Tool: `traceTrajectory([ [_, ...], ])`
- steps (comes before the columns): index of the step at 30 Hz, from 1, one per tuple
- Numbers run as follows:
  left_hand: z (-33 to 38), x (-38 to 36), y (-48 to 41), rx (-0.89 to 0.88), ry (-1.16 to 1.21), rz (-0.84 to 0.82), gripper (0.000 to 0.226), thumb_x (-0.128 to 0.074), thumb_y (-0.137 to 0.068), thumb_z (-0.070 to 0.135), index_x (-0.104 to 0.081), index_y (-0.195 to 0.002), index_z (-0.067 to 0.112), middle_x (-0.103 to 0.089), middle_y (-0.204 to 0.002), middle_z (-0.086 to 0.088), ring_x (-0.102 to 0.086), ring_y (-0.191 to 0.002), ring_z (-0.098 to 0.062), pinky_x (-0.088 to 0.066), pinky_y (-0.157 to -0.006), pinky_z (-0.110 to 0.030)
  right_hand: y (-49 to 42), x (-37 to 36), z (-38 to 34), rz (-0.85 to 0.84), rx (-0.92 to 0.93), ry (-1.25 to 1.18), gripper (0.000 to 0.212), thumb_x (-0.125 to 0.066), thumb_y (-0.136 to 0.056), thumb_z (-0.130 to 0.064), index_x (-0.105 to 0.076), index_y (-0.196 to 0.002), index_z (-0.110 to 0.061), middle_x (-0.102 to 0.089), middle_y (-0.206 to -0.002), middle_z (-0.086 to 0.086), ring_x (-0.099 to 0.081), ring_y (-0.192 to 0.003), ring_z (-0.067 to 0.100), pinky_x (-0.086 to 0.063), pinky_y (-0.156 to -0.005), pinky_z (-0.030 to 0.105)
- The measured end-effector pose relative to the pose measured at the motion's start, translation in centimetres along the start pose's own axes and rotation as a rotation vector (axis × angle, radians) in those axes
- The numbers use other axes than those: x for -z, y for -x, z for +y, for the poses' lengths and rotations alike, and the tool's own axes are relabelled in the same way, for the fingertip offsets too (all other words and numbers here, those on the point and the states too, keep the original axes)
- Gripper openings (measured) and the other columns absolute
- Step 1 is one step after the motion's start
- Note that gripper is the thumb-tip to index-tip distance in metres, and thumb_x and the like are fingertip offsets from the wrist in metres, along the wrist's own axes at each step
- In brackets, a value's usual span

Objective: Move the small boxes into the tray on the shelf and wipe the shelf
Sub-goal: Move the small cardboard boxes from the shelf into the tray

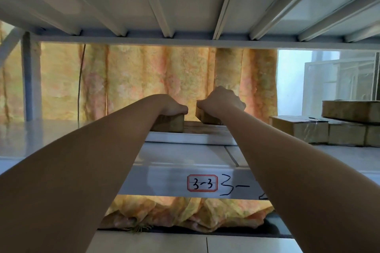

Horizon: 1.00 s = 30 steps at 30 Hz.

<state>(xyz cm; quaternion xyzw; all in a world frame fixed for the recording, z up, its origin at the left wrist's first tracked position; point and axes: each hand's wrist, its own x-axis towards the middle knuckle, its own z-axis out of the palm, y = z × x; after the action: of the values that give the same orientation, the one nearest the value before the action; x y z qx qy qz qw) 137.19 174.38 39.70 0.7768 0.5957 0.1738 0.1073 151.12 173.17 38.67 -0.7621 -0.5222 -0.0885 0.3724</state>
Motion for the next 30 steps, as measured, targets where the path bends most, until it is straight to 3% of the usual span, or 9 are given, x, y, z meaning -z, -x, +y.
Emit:
traceTrajectory([
  [3,-0.2,0.2,-0.3,-0.007,0.010,-0.025,0.056,-0.047,-0.090,0.048,-0.053,-0.126,0.006,-0.055,-0.119,-0.016,-0.052,-0.102,-0.029,-0.039,-0.076,-0.030,0.0,0.1,-0.1,-0.020,-0.003,-0.015,0.033,-0.062,-0.072,-0.044,-0.053,-0.090,-0.018,-0.059,-0.087,0.003,-0.059,-0.091,0.027,-0.041,-0.079,0.036],
  [6,-0.1,0.0,-0.6,-0.008,0.021,-0.058,0.053,-0.047,-0.091,0.049,-0.057,-0.119,0.006,-0.053,-0.099,-0.012,-0.050,-0.092,-0.026,-0.041,-0.068,-0.029,0.2,0.6,-0.3,-0.026,0.016,-0.019,0.028,-0.062,-0.072,-0.041,-0.047,-0.075,-0.017,-0.053,-0.076,0.001,-0.059,-0.088,0.026,-0.042,-0.079,0.036],
  [9,-1.0,-0.5,-0.8,0.001,0.017,-0.070,0.055,-0.048,-0.090,0.049,-0.057,-0.120,0.004,-0.054,-0.106,-0.014,-0.051,-0.092,-0.027,-0.041,-0.073,-0.030,0.8,-0.2,-0.7,-0.038,0.032,-0.019,0.033,-0.062,-0.073,-0.040,-0.037,-0.066,-0.018,-0.051,-0.073,0.000,-0.057,-0.085,0.025,-0.042,-0.080,0.035],
  [14,-1.9,-2.5,-1.8,0.077,-0.001,-0.089,0.066,-0.046,-0.089,0.054,-0.051,-0.130,0.003,-0.052,-0.135,-0.019,-0.054,-0.119,-0.033,-0.042,-0.086,-0.034,0.6,-3.4,-0.4,-0.216,0.077,0.013,0.031,-0.060,-0.074,-0.045,-0.047,-0.080,-0.017,-0.051,-0.074,0.001,-0.058,-0.085,0.026,-0.045,-0.080,0.034],
  [19,-2.1,-1.3,-2.5,0.060,0.028,-0.094,0.076,-0.046,-0.084,0.066,-0.054,-0.127,0.004,-0.058,-0.123,-0.019,-0.058,-0.104,-0.032,-0.045,-0.087,-0.037,-0.5,-2.2,-0.8,-0.276,0.109,-0.070,0.048,-0.057,-0.076,-0.060,-0.049,-0.074,-0.013,-0.054,-0.082,0.004,-0.057,-0.085,0.024,-0.047,-0.076,0.030],
  [21,-2.2,-1.2,-2.7,0.057,0.016,-0.072,0.081,-0.045,-0.080,0.072,-0.055,-0.125,0.006,-0.058,-0.114,-0.015,-0.057,-0.100,-0.030,-0.046,-0.087,-0.037,-0.7,-1.9,-0.6,-0.314,0.127,-0.122,0.045,-0.057,-0.081,-0.054,-0.054,-0.084,-0.009,-0.056,-0.092,0.006,-0.055,-0.088,0.023,-0.043,-0.072,0.029],
  [25,-2.7,-1.3,-2.9,-0.023,-0.101,-0.051,0.088,-0.032,-0.077,0.080,-0.060,-0.117,0.007,-0.060,-0.119,-0.013,-0.055,-0.095,-0.026,-0.042,-0.085,-0.036,-0.3,-1.1,-0.5,-0.410,0.138,-0.186,0.034,-0.058,-0.085,-0.044,-0.057,-0.092,-0.011,-0.054,-0.102,0.008,-0.050,-0.089,0.021,-0.037,-0.061,0.026],
  [28,-3.5,-1.4,-3.4,-0.070,-0.027,-0.046,0.085,-0.032,-0.075,0.082,-0.065,-0.101,0.008,-0.062,-0.102,-0.010,-0.057,-0.093,-0.025,-0.042,-0.090,-0.036,-0.1,-0.5,-0.3,-0.477,0.125,-0.198,0.053,-0.054,-0.089,-0.048,-0.054,-0.127,-0.011,-0.052,-0.123,0.012,-0.051,-0.108,0.026,-0.038,-0.079,0.029],
  [30,-4.1,-1.6,-3.9,-0.116,0.062,0.000,0.074,-0.035,-0.079,0.077,-0.063,-0.085,0.008,-0.061,-0.087,-0.008,-0.057,-0.083,-0.022,-0.043,-0.081,-0.033,-0.2,-0.4,-0.2,-0.486,0.114,-0.182,0.057,-0.053,-0.090,-0.049,-0.052,-0.130,-0.009,-0.052,-0.133,0.012,-0.052,-0.117,0.028,-0.040,-0.086,0.034],
])
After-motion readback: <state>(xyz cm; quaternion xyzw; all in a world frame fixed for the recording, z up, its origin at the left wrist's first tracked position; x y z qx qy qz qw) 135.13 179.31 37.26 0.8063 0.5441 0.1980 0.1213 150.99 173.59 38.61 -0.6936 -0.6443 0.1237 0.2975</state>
